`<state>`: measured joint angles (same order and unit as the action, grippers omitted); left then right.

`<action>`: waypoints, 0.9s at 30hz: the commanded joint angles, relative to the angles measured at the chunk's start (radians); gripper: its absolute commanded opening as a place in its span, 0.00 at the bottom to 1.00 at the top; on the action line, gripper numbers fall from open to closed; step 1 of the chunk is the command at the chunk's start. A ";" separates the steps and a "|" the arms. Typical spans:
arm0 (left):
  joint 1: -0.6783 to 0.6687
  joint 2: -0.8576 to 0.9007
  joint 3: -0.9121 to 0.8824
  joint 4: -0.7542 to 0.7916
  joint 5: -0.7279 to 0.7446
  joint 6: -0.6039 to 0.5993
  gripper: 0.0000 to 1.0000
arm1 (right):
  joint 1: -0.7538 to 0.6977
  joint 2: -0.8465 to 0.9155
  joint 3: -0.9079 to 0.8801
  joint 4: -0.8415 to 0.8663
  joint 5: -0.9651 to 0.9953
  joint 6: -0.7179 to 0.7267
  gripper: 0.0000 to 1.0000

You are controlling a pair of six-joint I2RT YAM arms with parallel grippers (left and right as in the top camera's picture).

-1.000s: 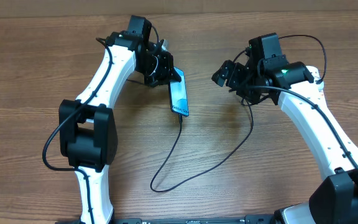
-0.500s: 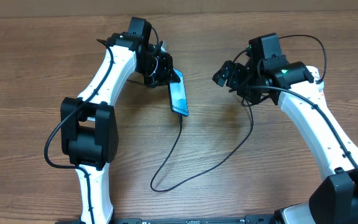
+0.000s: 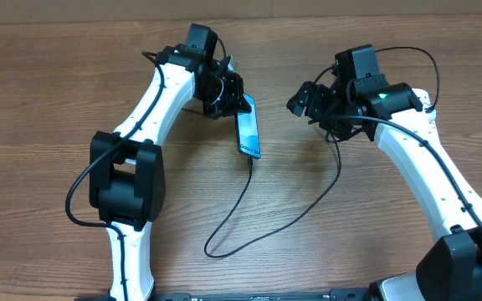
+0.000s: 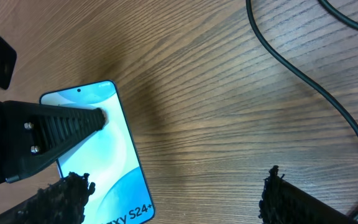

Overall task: Plug charger to phone and switch on socket
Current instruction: 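Lower the phone with the left gripper toward the table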

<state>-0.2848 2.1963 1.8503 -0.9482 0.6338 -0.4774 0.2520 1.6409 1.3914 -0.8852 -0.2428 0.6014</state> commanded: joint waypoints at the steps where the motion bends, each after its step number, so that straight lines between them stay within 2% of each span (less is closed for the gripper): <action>1: -0.005 0.024 0.002 0.018 -0.012 -0.048 0.04 | 0.001 -0.022 0.010 -0.001 0.018 -0.008 0.90; 15: -0.005 0.126 0.002 0.105 0.072 -0.087 0.04 | 0.001 -0.022 0.010 0.000 0.024 -0.009 0.91; 27: -0.014 0.127 0.002 0.119 -0.039 -0.084 0.04 | 0.001 -0.022 0.010 -0.004 0.025 -0.008 0.91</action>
<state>-0.2886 2.3238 1.8503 -0.8333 0.6067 -0.5488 0.2520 1.6409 1.3914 -0.8913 -0.2283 0.6014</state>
